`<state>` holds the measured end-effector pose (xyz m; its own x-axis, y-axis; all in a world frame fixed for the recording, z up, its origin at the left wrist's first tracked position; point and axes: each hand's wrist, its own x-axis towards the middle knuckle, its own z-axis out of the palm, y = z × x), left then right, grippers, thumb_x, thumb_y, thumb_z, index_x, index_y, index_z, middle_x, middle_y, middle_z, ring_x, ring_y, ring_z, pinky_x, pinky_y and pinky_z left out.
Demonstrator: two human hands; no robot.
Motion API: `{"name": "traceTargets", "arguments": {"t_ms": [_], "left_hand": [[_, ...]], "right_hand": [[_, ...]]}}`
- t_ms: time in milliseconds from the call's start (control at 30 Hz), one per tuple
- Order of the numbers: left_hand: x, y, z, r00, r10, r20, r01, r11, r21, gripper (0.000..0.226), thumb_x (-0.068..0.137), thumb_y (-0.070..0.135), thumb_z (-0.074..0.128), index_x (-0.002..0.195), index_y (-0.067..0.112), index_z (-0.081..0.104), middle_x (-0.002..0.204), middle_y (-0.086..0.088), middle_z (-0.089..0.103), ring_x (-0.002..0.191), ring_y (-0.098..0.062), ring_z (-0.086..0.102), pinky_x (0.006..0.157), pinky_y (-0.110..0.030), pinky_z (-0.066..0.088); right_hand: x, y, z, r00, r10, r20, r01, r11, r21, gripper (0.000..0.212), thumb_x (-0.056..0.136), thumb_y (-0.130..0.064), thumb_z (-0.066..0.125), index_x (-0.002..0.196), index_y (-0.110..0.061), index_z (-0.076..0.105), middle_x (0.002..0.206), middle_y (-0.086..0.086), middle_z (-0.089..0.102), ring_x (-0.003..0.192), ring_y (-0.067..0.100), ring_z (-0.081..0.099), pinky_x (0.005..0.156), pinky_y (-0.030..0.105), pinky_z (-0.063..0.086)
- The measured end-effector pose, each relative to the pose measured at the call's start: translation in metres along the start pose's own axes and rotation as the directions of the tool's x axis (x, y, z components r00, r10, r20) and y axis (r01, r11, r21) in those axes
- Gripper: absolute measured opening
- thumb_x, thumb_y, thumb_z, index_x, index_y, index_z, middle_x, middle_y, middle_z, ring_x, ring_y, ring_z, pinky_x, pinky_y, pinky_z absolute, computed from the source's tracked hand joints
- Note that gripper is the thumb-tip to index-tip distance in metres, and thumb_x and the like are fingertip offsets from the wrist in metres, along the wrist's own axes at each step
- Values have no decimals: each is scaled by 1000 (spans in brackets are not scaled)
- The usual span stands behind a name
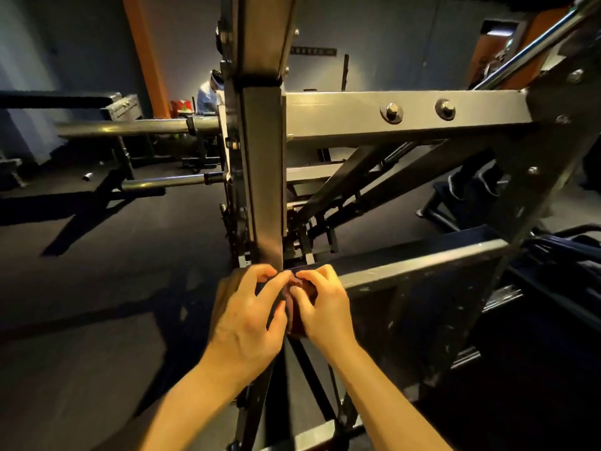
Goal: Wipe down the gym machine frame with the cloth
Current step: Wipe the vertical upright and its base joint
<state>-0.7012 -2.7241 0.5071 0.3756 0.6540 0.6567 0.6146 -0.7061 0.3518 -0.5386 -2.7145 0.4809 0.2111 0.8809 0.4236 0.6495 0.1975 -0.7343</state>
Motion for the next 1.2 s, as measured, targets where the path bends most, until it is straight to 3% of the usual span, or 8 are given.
{"name": "traceTargets", "arguments": {"t_ms": [133,333,467,633,767,900,1100,1200], "left_hand": [[1,2,14,997,37,66,-40,999,36,47,85,10,76,130,12,65,125,0,55,113,-10,52,101,-11,39],[2,-2,38,991,119,66,-128,980,152,30,91,11,68,121,7,70,118,-5,63,110,-20,57,96,-33,53],[-1,-7,52,990,103,98,-132,926,354,35,96,20,56,123,4,70,118,-10,70,104,-27,58,83,-45,58],[-15,-3,62,994,21,110,-70,887,457,35,94,19,66,125,3,70,117,-11,72,99,-29,61,77,-43,59],[-26,4,71,984,-128,126,67,912,406,57,81,24,82,133,6,66,130,-11,69,100,-26,71,80,-46,63],[-26,6,72,975,-190,115,148,943,299,57,83,22,80,135,6,64,136,-9,65,95,-22,73,75,-38,64],[-28,2,72,970,-204,136,176,966,191,55,87,17,76,139,6,60,140,-10,61,105,-22,71,84,-36,63],[-28,1,72,972,-186,140,164,974,158,56,86,15,78,138,5,61,139,-9,61,103,-22,71,85,-33,62]], "right_hand": [[19,24,-32,995,50,-82,-53,998,-45,17,96,-21,69,98,-33,57,102,-14,53,92,2,58,76,17,51],[44,69,-81,980,110,-163,-160,929,-335,15,97,-24,67,110,-18,70,108,-4,60,100,13,61,84,18,46],[29,44,-55,998,21,-54,-40,922,-385,35,94,-41,70,120,-18,68,119,-3,60,113,13,52,91,23,42],[22,42,-45,977,-127,171,181,919,-351,34,98,-27,66,131,-20,65,132,0,58,123,17,50,101,27,43],[39,92,-98,999,-30,40,47,842,-537,35,100,-26,60,133,-17,65,133,5,61,121,22,54,102,34,43],[36,97,-107,990,53,-128,-121,784,-609,33,97,-18,63,127,-8,67,122,12,63,110,26,57,92,38,50],[11,33,-34,985,-144,101,174,868,-466,35,92,-21,69,126,-15,67,126,7,61,117,24,54,94,36,51],[24,53,-64,983,-123,135,177,835,-520,36,91,-16,70,127,-15,67,127,7,62,118,25,54,96,39,53]]}}
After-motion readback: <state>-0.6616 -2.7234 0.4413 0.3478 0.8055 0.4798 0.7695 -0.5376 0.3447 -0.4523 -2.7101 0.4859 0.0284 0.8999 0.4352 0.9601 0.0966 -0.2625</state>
